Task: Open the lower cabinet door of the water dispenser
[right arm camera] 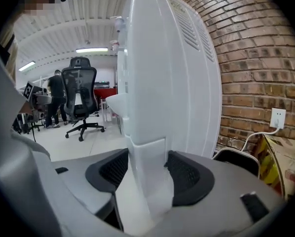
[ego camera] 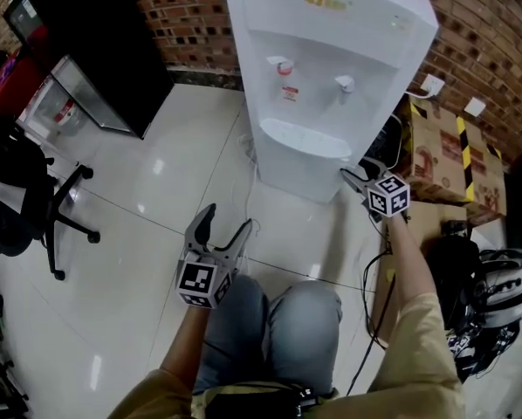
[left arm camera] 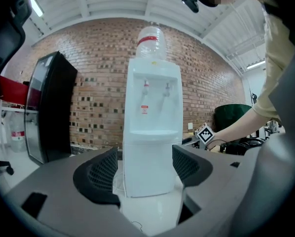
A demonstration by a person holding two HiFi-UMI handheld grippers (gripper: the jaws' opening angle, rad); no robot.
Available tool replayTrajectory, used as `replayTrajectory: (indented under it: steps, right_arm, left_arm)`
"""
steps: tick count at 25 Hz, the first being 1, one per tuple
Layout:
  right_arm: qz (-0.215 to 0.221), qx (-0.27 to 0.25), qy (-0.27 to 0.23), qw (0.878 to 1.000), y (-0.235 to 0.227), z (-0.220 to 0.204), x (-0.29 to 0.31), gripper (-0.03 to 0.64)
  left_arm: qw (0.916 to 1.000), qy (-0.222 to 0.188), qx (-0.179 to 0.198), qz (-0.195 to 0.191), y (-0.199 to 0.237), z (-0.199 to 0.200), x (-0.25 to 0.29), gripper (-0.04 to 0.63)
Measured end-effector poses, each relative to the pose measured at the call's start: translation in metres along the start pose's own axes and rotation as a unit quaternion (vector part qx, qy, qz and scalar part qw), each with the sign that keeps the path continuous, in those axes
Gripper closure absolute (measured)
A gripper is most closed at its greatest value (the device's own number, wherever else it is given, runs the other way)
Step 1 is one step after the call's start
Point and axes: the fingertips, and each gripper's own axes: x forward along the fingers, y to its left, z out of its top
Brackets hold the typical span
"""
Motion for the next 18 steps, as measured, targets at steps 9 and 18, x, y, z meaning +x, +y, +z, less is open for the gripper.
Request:
replayTrajectory:
  steps: [9, 18]
  right_arm:
    - [-0.008, 0.003, -0.002, 1.000, 0.008, -0.003, -0.009, 0.400]
    - [0.095, -0.060, 0.024, 0.993, 0.100, -0.016, -0.015, 0.416]
  left_arm:
    - [0.9998, 0.005, -0.002, -0.017, -0.005, -0.007, 0.009, 0.264]
    - [0.9996, 0.001, -0.014, -0.026, -0.013, -0.018, 0.005, 0.264]
